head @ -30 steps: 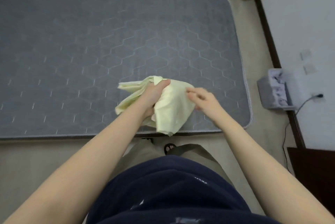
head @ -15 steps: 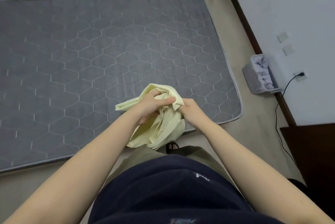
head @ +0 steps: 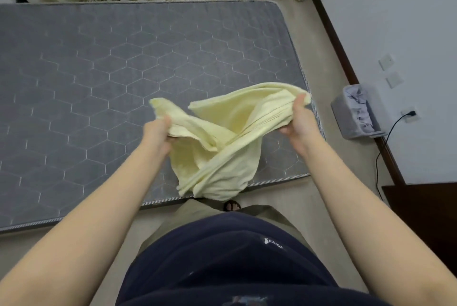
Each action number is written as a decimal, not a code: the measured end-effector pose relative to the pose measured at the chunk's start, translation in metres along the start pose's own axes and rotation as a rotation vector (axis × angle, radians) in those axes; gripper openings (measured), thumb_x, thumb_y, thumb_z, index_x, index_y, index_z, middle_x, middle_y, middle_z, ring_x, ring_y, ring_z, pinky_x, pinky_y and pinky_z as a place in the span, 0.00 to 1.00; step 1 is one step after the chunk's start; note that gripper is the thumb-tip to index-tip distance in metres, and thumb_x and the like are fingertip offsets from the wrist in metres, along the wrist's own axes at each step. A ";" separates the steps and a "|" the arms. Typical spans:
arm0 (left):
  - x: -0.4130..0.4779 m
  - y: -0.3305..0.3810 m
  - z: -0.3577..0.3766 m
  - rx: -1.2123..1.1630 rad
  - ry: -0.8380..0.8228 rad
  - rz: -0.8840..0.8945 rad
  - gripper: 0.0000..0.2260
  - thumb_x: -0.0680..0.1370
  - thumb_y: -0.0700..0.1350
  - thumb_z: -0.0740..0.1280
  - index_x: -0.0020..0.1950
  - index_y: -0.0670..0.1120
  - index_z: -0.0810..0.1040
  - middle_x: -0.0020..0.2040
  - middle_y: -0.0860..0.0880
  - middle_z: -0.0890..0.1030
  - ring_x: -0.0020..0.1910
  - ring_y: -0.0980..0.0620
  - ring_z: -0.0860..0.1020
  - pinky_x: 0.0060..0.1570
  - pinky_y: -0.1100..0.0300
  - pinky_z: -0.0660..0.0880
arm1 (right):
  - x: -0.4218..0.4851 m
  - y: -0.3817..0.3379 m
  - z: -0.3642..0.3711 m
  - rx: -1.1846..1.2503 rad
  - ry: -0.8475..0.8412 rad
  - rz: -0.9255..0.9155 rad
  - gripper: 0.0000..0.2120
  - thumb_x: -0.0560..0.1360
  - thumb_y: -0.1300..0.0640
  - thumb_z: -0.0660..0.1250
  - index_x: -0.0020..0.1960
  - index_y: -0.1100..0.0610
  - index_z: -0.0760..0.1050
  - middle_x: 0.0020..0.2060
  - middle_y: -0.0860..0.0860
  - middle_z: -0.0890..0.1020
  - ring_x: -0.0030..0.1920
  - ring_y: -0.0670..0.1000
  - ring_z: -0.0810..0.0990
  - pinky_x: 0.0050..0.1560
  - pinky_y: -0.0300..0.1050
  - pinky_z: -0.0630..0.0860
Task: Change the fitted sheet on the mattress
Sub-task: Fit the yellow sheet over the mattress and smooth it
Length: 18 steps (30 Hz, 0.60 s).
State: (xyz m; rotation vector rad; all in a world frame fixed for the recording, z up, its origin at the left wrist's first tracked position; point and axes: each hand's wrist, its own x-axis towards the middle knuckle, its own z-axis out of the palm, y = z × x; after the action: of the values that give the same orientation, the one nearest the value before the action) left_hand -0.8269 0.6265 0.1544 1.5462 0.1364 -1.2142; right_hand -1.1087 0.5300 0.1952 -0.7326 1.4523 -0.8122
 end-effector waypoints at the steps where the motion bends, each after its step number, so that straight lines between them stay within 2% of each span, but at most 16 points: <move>1: 0.005 0.005 -0.018 -0.093 0.043 0.005 0.16 0.81 0.33 0.56 0.69 0.37 0.68 0.59 0.39 0.75 0.57 0.41 0.77 0.55 0.47 0.76 | 0.005 -0.004 -0.013 0.072 0.061 -0.005 0.23 0.82 0.40 0.51 0.57 0.56 0.75 0.48 0.51 0.85 0.45 0.50 0.85 0.38 0.50 0.82; 3: 0.013 0.010 -0.061 -0.181 0.116 0.025 0.17 0.82 0.31 0.51 0.68 0.39 0.68 0.65 0.41 0.73 0.64 0.42 0.74 0.59 0.48 0.73 | 0.012 -0.002 -0.040 0.157 0.160 0.002 0.23 0.82 0.40 0.50 0.59 0.55 0.74 0.49 0.50 0.84 0.46 0.49 0.85 0.41 0.51 0.82; 6: 0.016 0.002 -0.119 -0.265 0.257 -0.011 0.17 0.81 0.30 0.49 0.63 0.42 0.72 0.71 0.45 0.70 0.69 0.45 0.70 0.67 0.50 0.68 | 0.017 0.024 -0.076 0.050 0.275 0.082 0.21 0.82 0.39 0.50 0.62 0.52 0.71 0.58 0.52 0.82 0.50 0.53 0.82 0.51 0.56 0.80; 8: 0.012 -0.006 -0.141 -0.292 0.323 -0.058 0.16 0.82 0.31 0.49 0.50 0.46 0.73 0.71 0.48 0.71 0.69 0.49 0.71 0.64 0.52 0.69 | 0.016 0.047 -0.090 0.025 0.331 0.147 0.23 0.81 0.39 0.52 0.65 0.53 0.70 0.57 0.53 0.81 0.53 0.57 0.81 0.53 0.59 0.78; 10: 0.007 -0.009 -0.148 -0.385 0.345 -0.087 0.15 0.83 0.32 0.51 0.46 0.47 0.72 0.70 0.50 0.73 0.68 0.51 0.72 0.62 0.53 0.70 | 0.015 0.062 -0.094 0.013 0.353 0.210 0.25 0.81 0.38 0.53 0.67 0.55 0.69 0.54 0.53 0.79 0.55 0.59 0.80 0.54 0.59 0.78; 12: 0.003 -0.004 -0.142 -0.456 0.313 -0.065 0.13 0.83 0.34 0.52 0.50 0.45 0.74 0.71 0.51 0.72 0.68 0.54 0.71 0.59 0.59 0.71 | 0.016 0.064 -0.090 -0.016 0.342 0.259 0.27 0.80 0.38 0.54 0.67 0.57 0.70 0.55 0.54 0.80 0.54 0.59 0.81 0.51 0.55 0.79; 14: 0.002 0.005 -0.127 -0.421 0.245 -0.051 0.14 0.83 0.35 0.53 0.64 0.37 0.72 0.73 0.47 0.69 0.71 0.52 0.68 0.51 0.69 0.73 | 0.022 0.056 -0.078 -0.047 0.310 0.248 0.28 0.80 0.38 0.55 0.67 0.59 0.69 0.57 0.56 0.80 0.54 0.58 0.81 0.53 0.57 0.79; 15: 0.001 0.013 -0.114 -0.491 0.203 -0.075 0.15 0.83 0.36 0.54 0.68 0.35 0.70 0.73 0.43 0.68 0.72 0.49 0.66 0.49 0.76 0.71 | 0.026 0.049 -0.070 -0.076 0.286 0.216 0.28 0.79 0.39 0.55 0.68 0.60 0.69 0.57 0.57 0.80 0.55 0.58 0.81 0.54 0.57 0.79; 17: -0.012 0.030 -0.095 -0.601 0.108 -0.094 0.15 0.83 0.38 0.54 0.65 0.31 0.70 0.72 0.37 0.68 0.73 0.43 0.63 0.54 0.82 0.61 | 0.030 0.028 -0.053 -0.118 0.227 0.111 0.28 0.79 0.40 0.57 0.68 0.61 0.68 0.58 0.57 0.79 0.54 0.57 0.81 0.51 0.53 0.80; 18: -0.014 0.037 -0.091 -0.595 0.130 -0.061 0.15 0.84 0.39 0.55 0.65 0.29 0.69 0.71 0.34 0.68 0.73 0.40 0.62 0.58 0.81 0.53 | 0.030 0.017 -0.044 -0.134 0.203 0.056 0.26 0.79 0.41 0.58 0.67 0.60 0.70 0.57 0.56 0.80 0.53 0.55 0.81 0.49 0.50 0.79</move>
State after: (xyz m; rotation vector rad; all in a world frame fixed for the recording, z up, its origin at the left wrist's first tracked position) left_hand -0.7541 0.6907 0.1768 1.0986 0.5798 -0.9969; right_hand -1.1538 0.5163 0.1643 -0.7228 1.7154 -0.7684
